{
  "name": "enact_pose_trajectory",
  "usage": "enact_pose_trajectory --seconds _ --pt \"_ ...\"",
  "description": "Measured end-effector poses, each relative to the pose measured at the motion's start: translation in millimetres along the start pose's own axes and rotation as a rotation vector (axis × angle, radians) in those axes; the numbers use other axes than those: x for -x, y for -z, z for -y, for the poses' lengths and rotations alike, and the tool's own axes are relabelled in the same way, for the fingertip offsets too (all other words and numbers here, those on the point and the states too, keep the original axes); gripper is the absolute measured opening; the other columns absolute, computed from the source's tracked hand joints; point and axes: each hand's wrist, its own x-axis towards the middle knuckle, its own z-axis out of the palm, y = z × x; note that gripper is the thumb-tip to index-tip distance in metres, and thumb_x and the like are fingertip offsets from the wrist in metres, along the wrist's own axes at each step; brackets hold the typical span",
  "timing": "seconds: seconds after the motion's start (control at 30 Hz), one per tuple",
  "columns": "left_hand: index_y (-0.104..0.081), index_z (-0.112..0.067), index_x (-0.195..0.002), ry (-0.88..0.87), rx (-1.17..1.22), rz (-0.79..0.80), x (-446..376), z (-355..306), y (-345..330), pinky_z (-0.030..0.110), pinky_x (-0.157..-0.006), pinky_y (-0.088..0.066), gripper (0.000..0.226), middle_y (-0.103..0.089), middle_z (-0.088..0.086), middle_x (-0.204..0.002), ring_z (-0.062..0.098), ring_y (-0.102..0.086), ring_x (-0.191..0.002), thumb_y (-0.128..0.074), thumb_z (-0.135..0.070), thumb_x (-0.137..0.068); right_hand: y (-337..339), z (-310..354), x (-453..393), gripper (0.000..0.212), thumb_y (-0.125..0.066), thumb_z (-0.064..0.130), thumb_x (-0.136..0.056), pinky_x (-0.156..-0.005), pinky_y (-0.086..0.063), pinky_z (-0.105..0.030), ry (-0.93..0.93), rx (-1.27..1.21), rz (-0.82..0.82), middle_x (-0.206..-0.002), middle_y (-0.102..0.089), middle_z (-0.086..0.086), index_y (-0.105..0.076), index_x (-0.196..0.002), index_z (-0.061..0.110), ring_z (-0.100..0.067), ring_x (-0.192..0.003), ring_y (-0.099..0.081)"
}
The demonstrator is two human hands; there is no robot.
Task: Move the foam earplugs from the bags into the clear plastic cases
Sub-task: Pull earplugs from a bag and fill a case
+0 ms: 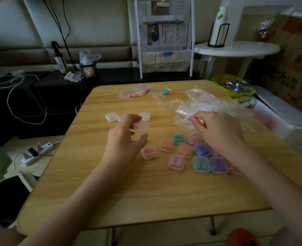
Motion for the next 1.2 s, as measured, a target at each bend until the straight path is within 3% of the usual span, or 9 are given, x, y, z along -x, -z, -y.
enact_pose_trajectory --seconds 0.07,0.2,0.37,0.47,0.57,0.63,0.77,1.03,1.2 --pt "-0.056 -0.018 -0.117 -0.052 -0.002 -0.025 5 -6 -2 0.011 -0.071 -0.045 0.044 -0.057 -0.010 -0.101 0.005 -0.055 -0.088 -0.075 -0.013 -0.077 5 17 6 0.031 -0.046 0.054 -0.092 -0.040 -0.034 -0.021 0.047 -0.177 0.006 -0.049 -0.048 0.009 -0.066 -0.102 0.032 -0.005 -0.041 -0.044" --pt "-0.061 -0.012 -0.115 -0.243 -0.051 -0.065 13 -12 -6 0.007 -0.074 -0.038 0.045 -0.052 -0.012 -0.096 0.006 -0.048 -0.086 -0.076 -0.009 -0.073 8 45 18 0.055 -0.048 0.072 -0.073 -0.040 -0.026 -0.013 0.064 -0.479 0.200 -0.043 -0.046 0.007 -0.062 -0.110 0.034 -0.003 -0.035 -0.042" --pt "-0.062 -0.015 -0.120 -0.371 -0.034 -0.031 23 -10 -7 0.010 -0.092 -0.034 0.047 -0.053 -0.013 -0.113 0.007 -0.047 -0.105 -0.062 -0.027 -0.075 3 50 20 0.039 -0.066 0.053 -0.079 -0.037 -0.027 -0.010 0.026 -0.759 0.308 -0.036 -0.045 0.009 -0.062 -0.104 0.024 -0.001 -0.031 -0.041" --pt "-0.058 -0.015 -0.124 -0.358 -0.018 -0.050 30 -11 -5 0.009 -0.095 -0.033 0.051 -0.053 -0.014 -0.114 0.005 -0.049 -0.108 -0.059 -0.034 -0.077 3 54 21 0.037 -0.066 0.050 -0.081 -0.040 -0.037 -0.011 0.001 -0.901 0.386 -0.048 -0.059 0.005 -0.064 -0.102 0.020 -0.004 -0.040 -0.055" --pt "-0.060 -0.014 -0.114 -0.316 0.028 -0.063 33 -13 -2 0.011 -0.087 -0.040 0.044 -0.056 -0.016 -0.110 0.003 -0.055 -0.103 -0.064 -0.037 -0.077 3 55 21 0.043 -0.063 0.057 -0.079 -0.052 -0.051 -0.019 -0.017 -0.934 0.453 -0.070 -0.072 -0.006 -0.064 -0.105 0.022 -0.016 -0.059 -0.068" --pt "-0.062 -0.013 -0.110 -0.303 0.064 -0.050 34 -13 -2 0.013 -0.085 -0.044 0.041 -0.059 -0.015 -0.111 0.004 -0.058 -0.102 -0.071 -0.033 -0.075 6 51 21 0.045 -0.063 0.058 -0.078 -0.055 -0.051 -0.017 -0.030 -0.922 0.496 -0.073 -0.073 -0.004 -0.064 -0.106 0.022 -0.015 -0.066 -0.070" --pt "-0.065 -0.012 -0.106 -0.364 0.044 0.006 35 -10 -3 0.021 -0.082 -0.049 0.043 -0.067 -0.005 -0.112 0.008 -0.063 -0.099 -0.069 -0.039 -0.073 14 43 21 0.040 -0.065 0.052 -0.079 -0.047 -0.041 -0.005 -0.040 -0.873 0.568 -0.073 -0.070 0.002 -0.065 -0.105 0.022 -0.001 -0.067 -0.066" --pt "-0.066 -0.014 -0.102 -0.399 0.027 0.072 34 -9 -5 0.032 -0.073 -0.055 0.041 -0.070 -0.002 -0.105 0.011 -0.067 -0.092 -0.074 -0.038 -0.069 16 38 18 0.039 -0.064 0.054 -0.079 -0.047 -0.038 -0.004 0.047 -0.719 0.628 -0.071 -0.069 0.009 -0.065 -0.102 0.022 0.006 -0.060 -0.064" --pt "-0.065 -0.013 -0.085 -0.229 0.180 -0.001 35 -15 -5 0.023 -0.074 -0.055 0.041 -0.069 -0.018 -0.092 -0.005 -0.066 -0.085 -0.084 -0.040 -0.060 7 42 19 0.039 -0.057 0.059 -0.083 -0.056 -0.047 -0.019 0.035 -0.810 0.645 -0.061 -0.068 0.005 -0.053 -0.089 0.020 -0.005 -0.058 -0.067"
